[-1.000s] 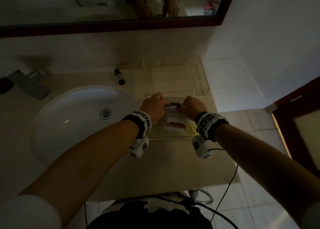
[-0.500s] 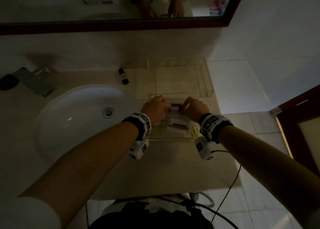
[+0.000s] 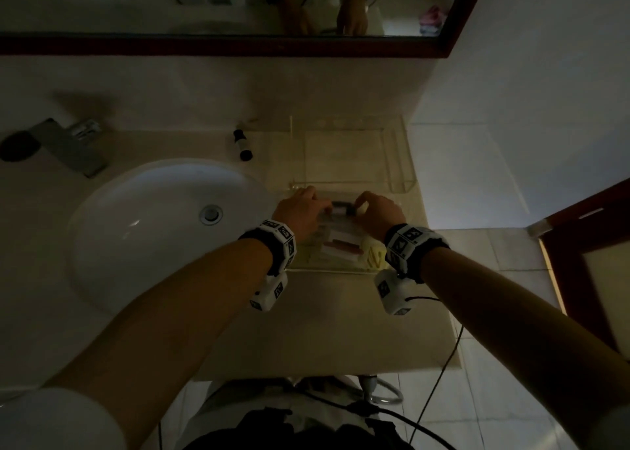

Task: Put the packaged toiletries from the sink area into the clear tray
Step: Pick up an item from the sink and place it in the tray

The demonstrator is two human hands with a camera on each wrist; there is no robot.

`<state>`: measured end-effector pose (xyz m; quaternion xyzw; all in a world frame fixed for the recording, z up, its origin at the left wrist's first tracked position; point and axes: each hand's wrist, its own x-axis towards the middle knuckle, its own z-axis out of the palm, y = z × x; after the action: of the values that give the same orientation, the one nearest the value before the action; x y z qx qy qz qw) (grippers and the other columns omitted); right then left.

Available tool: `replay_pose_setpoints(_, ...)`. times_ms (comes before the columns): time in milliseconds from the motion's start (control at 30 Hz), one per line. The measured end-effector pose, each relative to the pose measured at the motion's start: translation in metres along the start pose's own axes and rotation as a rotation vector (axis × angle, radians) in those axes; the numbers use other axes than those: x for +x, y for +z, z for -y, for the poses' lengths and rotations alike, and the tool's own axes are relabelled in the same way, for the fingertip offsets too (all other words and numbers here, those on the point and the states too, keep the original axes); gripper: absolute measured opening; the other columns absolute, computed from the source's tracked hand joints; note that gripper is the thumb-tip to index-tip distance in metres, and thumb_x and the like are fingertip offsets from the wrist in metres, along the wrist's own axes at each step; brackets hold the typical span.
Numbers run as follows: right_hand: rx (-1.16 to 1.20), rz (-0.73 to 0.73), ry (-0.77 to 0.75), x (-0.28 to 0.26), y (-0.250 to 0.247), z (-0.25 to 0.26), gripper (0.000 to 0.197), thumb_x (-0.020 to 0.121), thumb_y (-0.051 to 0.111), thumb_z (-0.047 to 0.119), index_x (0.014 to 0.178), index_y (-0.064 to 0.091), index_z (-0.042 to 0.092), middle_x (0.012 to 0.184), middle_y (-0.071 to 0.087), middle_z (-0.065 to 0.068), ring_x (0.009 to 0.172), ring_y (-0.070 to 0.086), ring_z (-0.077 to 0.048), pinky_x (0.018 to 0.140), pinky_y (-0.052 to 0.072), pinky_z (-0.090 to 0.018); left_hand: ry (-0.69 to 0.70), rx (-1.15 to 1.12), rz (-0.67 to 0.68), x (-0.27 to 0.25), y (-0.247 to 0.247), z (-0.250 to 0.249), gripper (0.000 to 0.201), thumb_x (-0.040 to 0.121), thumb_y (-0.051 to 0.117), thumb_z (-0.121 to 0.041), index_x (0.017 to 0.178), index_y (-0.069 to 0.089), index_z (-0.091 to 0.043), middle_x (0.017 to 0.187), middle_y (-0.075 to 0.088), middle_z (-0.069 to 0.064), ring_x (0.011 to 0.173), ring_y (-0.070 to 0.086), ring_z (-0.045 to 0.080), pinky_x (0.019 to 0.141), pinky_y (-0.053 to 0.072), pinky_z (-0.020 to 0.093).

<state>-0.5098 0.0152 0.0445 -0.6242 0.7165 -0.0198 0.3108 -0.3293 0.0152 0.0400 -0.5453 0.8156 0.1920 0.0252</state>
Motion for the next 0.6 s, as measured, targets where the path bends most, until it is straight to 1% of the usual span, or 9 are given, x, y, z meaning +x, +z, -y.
replay_pose_setpoints(100,-0.027,-0.020,0.011,-0.003,-0.003,-0.001,0.021,0.087,0.058,0.026,0.108,0.061,0.029,0.112,0.063,-0.008,0.097,0.061,-0.028,0.077,0.048,-0.033,-0.018,-0.005,0.005,0.002,0.002,0.000,0.039,0.087,0.052,-0.005,0.120,0.056,-0.026,0.117,0.042,0.007,0.107,0.046,0.027,0.067,0.037,0.032)
replay_pose_setpoints(167,-0.041,-0.043,0.016,-0.005,-0.004,0.001,0.022,0.087,0.058,0.027,0.109,0.063,0.029,0.114,0.062,-0.008,0.099,0.062,-0.028,0.080,0.050,-0.034,-0.019,-0.013,0.018,0.004,0.003,0.002,0.037,0.087,0.053,-0.009,0.120,0.057,-0.026,0.118,0.042,0.007,0.108,0.047,0.027,0.069,0.038,0.033)
replay_pose_setpoints(300,-0.022,-0.109,0.002,-0.008,-0.006,0.011,0.027,0.087,0.059,0.030,0.114,0.060,0.027,0.117,0.057,-0.007,0.102,0.059,-0.029,0.085,0.052,-0.039,-0.036,-0.112,0.003,0.006,-0.004,0.013,0.037,0.089,0.054,-0.024,0.126,0.057,-0.024,0.118,0.047,0.007,0.109,0.049,0.024,0.078,0.042,0.031)
replay_pose_setpoints(400,-0.001,-0.135,-0.029,-0.006,-0.010,0.028,0.034,0.087,0.062,0.030,0.120,0.057,0.027,0.120,0.054,-0.006,0.108,0.057,-0.027,0.090,0.051,-0.041,-0.039,-0.161,-0.058,0.005,-0.017,0.027,0.033,0.091,0.052,-0.032,0.123,0.058,-0.024,0.121,0.053,0.001,0.115,0.049,0.022,0.085,0.043,0.029)
replay_pose_setpoints(433,0.014,-0.144,-0.040,-0.004,-0.011,0.037,0.036,0.086,0.063,0.031,0.122,0.056,0.026,0.120,0.054,-0.006,0.108,0.057,-0.026,0.090,0.051,-0.040,-0.057,-0.193,-0.082,0.004,-0.024,0.033,0.032,0.091,0.052,-0.033,0.121,0.059,-0.024,0.122,0.054,0.001,0.115,0.050,0.022,0.087,0.043,0.028)
replay_pose_setpoints(500,0.040,-0.156,-0.066,0.001,-0.013,0.058,0.040,0.086,0.063,0.032,0.124,0.054,0.024,0.121,0.055,-0.006,0.107,0.057,-0.026,0.089,0.049,-0.035,-0.144,-0.291,-0.136,0.001,-0.038,0.048,0.034,0.089,0.056,-0.036,0.120,0.058,-0.023,0.123,0.052,0.004,0.113,0.052,0.024,0.091,0.046,0.033)
replay_pose_setpoints(600,0.061,-0.155,-0.113,0.010,-0.007,0.095,0.044,0.086,0.064,0.032,0.127,0.051,0.022,0.121,0.057,-0.007,0.105,0.058,-0.025,0.085,0.047,-0.033,-0.275,-0.396,-0.215,-0.004,-0.052,0.077,0.042,0.086,0.058,-0.036,0.125,0.053,-0.023,0.129,0.050,0.007,0.114,0.053,0.026,0.092,0.046,0.036)
